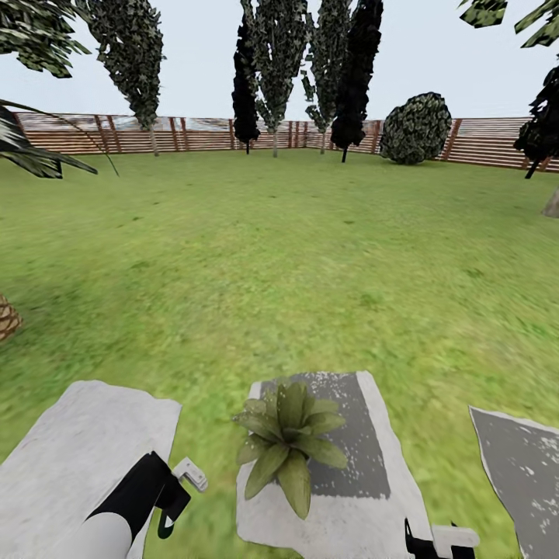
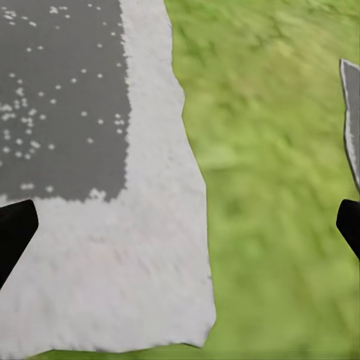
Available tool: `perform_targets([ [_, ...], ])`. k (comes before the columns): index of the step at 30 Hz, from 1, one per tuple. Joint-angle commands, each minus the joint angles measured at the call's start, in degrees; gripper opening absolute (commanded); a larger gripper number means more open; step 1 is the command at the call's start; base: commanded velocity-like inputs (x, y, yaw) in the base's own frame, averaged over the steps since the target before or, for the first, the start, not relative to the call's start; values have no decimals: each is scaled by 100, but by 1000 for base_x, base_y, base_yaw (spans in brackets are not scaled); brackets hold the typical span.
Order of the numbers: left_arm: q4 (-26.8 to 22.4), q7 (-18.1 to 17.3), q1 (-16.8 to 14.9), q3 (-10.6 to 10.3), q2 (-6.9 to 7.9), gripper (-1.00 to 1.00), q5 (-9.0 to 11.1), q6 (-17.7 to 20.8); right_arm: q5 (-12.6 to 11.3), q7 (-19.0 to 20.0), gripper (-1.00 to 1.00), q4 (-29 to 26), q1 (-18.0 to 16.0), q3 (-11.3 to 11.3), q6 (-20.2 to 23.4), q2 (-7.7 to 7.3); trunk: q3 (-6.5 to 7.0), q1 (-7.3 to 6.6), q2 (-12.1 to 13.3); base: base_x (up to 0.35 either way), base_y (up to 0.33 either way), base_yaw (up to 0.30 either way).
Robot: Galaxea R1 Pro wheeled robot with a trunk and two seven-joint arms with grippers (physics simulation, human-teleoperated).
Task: Pick up the pesticide atomizer in the garden and spray insectifuge to fully cover both potted plants in the garden.
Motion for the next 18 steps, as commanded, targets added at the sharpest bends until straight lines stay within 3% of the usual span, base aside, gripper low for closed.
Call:
perform_targets([
  [1,-14,-37,-3,45,-9,-100,-38,16,61,-35,100,9,-5,-25,-19,0,-6,-1,-2,0,0,0],
  [9,30,-32,-3,30,-72,-100,-50,12,60,-39,100,9,-5,-25,-19,0,-8,-1,-2,186,0,0],
  [14,59,-34,-3,15,-192,-100,-77,0,60,-35,100,9,-5,-25,-19,0,-8,-1,-2,22,0,0],
  [18,274,-51,-3,-19,-159,-100,-112,-29,61,-33,100,9,-5,-25,-19,0,-8,-1,-2,1,0,0],
])
